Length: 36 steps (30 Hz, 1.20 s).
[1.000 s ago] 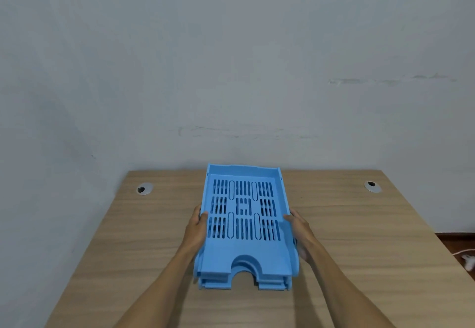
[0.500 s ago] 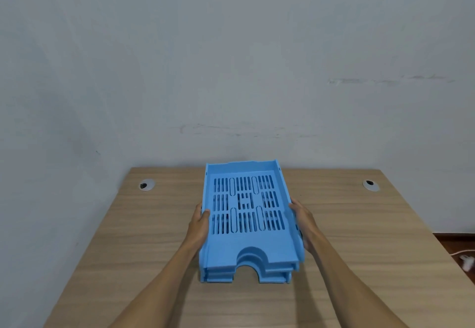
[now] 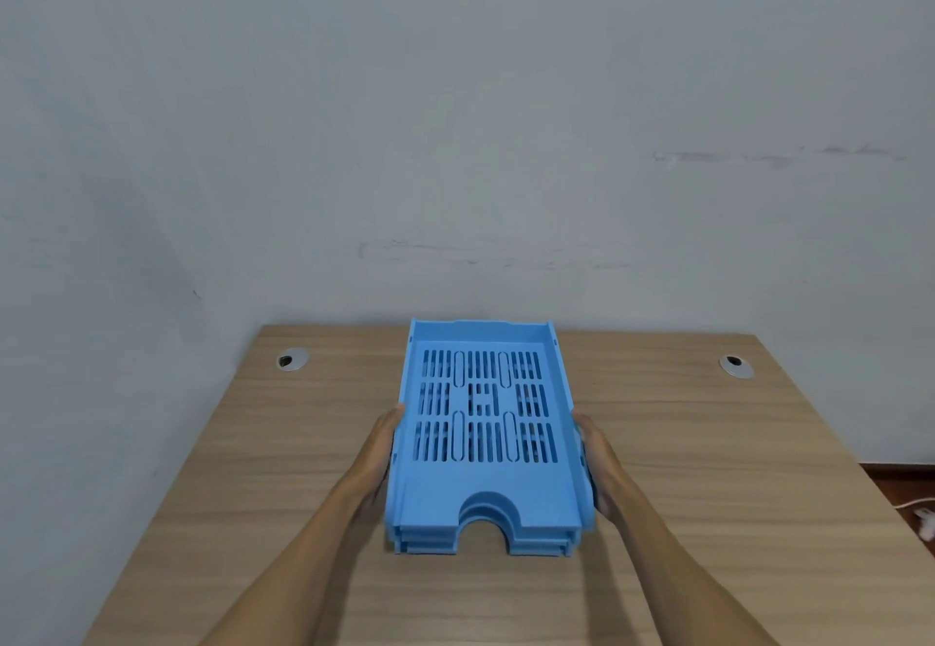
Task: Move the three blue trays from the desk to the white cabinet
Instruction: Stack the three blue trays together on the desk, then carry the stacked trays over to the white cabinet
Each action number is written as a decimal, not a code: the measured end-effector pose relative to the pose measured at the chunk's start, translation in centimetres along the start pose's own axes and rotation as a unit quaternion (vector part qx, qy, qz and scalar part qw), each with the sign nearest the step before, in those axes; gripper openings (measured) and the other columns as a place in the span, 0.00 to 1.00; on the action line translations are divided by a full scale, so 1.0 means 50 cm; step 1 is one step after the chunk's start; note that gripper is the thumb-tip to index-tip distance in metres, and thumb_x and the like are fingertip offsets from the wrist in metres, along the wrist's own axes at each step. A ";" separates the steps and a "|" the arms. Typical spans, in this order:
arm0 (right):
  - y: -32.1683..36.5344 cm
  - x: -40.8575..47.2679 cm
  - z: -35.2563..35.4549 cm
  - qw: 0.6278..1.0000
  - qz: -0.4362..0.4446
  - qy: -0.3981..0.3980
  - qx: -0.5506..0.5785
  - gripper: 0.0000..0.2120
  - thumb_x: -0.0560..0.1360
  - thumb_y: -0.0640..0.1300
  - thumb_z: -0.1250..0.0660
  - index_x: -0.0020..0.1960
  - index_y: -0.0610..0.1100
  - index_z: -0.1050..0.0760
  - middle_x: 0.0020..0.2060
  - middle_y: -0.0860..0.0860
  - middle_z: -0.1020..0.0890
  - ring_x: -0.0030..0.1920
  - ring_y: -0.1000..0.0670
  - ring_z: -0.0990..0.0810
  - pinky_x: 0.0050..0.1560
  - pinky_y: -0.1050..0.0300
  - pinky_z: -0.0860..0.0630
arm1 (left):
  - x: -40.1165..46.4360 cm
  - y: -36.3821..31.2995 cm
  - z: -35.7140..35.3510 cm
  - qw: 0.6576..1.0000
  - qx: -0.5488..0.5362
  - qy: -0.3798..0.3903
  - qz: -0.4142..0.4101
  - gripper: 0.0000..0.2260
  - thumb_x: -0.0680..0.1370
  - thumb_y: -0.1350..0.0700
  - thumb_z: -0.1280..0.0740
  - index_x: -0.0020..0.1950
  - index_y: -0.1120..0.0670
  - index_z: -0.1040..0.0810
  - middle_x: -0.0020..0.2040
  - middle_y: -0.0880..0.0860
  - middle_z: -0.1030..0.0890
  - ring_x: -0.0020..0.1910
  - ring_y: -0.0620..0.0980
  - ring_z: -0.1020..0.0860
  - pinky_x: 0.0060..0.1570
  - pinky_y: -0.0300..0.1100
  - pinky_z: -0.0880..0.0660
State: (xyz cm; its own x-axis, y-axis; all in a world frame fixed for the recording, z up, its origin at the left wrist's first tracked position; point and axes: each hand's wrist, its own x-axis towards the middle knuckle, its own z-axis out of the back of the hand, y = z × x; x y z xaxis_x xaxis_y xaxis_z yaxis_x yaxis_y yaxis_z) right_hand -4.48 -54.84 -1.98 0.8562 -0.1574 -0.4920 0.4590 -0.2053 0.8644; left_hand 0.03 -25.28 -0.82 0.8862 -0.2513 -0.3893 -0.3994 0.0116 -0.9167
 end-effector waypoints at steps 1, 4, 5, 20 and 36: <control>-0.004 -0.004 0.002 1.000 -0.016 0.013 0.011 0.30 0.80 0.62 0.47 0.66 0.41 0.24 0.56 0.36 0.16 0.54 0.36 0.16 0.57 0.39 0.20 | -0.012 0.003 0.000 0.999 -0.026 0.014 0.012 0.29 0.80 0.37 0.48 0.64 0.58 0.23 0.57 0.64 0.17 0.54 0.61 0.17 0.50 0.52 0.18; -0.017 -0.010 0.006 0.996 -0.046 0.057 0.054 0.34 0.78 0.66 0.47 0.60 0.38 0.20 0.53 0.34 0.16 0.47 0.37 0.15 0.48 0.44 0.18 | -0.028 0.030 0.001 0.995 -0.076 0.039 0.043 0.34 0.79 0.32 0.50 0.62 0.58 0.21 0.55 0.65 0.16 0.53 0.63 0.17 0.51 0.54 0.19; -0.021 -0.009 0.006 0.994 -0.050 0.071 0.073 0.35 0.78 0.67 0.46 0.61 0.38 0.20 0.54 0.33 0.16 0.48 0.36 0.15 0.48 0.44 0.18 | -0.028 0.038 -0.001 0.994 -0.090 0.045 0.048 0.34 0.78 0.32 0.50 0.62 0.57 0.21 0.56 0.65 0.17 0.54 0.64 0.17 0.51 0.55 0.19; -0.063 0.020 0.004 0.982 -0.075 0.085 0.155 0.42 0.71 0.73 0.39 0.65 0.37 0.23 0.63 0.30 0.23 0.56 0.34 0.22 0.68 0.30 0.32 | 0.014 0.077 -0.011 0.962 -0.246 0.079 0.092 0.34 0.72 0.29 0.38 0.62 0.56 0.19 0.59 0.65 0.18 0.54 0.64 0.17 0.48 0.55 0.20; 0.055 -0.052 -0.018 0.978 -0.033 0.115 0.172 0.37 0.72 0.71 0.39 0.62 0.40 0.21 0.53 0.36 0.17 0.49 0.38 0.16 0.51 0.42 0.19 | -0.043 -0.049 -0.028 0.968 -0.236 0.075 0.039 0.31 0.77 0.33 0.43 0.55 0.58 0.17 0.51 0.63 0.16 0.49 0.61 0.17 0.51 0.55 0.20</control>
State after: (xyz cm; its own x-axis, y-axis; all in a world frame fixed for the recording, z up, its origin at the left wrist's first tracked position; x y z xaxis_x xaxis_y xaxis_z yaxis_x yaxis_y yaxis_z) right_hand -5.24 -54.12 1.79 0.8762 0.0798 -0.4752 0.4420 -0.5259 0.7267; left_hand -1.22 -26.11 2.40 0.8197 -0.4050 -0.4050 -0.5571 -0.3994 -0.7281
